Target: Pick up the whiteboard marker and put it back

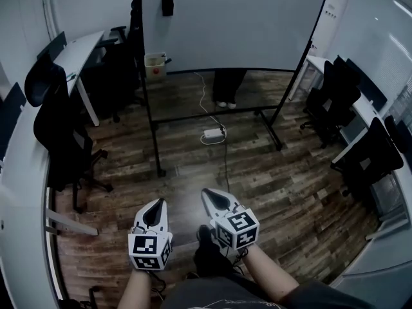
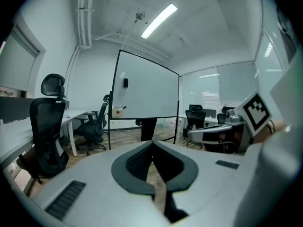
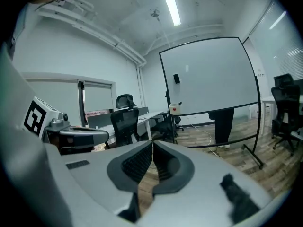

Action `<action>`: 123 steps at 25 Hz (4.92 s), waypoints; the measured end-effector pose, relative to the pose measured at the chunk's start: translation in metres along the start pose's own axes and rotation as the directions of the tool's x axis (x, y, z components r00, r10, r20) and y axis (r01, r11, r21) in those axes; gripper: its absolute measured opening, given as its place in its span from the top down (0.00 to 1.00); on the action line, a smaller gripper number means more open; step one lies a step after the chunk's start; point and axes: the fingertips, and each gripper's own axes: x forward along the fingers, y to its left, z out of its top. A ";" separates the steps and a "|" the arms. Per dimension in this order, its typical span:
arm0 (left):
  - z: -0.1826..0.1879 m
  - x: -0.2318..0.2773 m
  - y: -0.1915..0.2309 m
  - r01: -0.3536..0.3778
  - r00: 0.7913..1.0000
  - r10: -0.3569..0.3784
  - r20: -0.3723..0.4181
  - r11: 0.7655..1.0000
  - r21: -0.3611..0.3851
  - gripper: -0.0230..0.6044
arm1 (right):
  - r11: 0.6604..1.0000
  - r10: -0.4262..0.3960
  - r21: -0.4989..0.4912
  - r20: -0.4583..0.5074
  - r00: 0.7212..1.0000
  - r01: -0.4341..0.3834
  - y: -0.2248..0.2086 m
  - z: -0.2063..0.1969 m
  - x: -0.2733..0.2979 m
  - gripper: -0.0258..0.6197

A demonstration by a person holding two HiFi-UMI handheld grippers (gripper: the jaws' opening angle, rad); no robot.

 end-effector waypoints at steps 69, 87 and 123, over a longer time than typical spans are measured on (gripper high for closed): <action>0.141 0.430 0.301 0.039 0.995 -0.049 -0.084 0.993 -0.111 0.94 | 0.987 -0.146 0.071 -0.006 0.989 0.146 -0.229 0.198 0.447 0.92; 0.167 0.496 0.320 -0.128 0.989 0.118 -0.085 0.984 -0.127 0.94 | 0.993 0.087 0.080 0.049 0.995 -0.091 -0.268 0.235 0.532 0.92; 0.157 0.499 0.349 -0.265 0.960 0.245 -0.137 0.952 -0.152 0.94 | 0.976 0.213 -0.077 0.158 0.964 -0.203 -0.246 0.279 0.571 0.83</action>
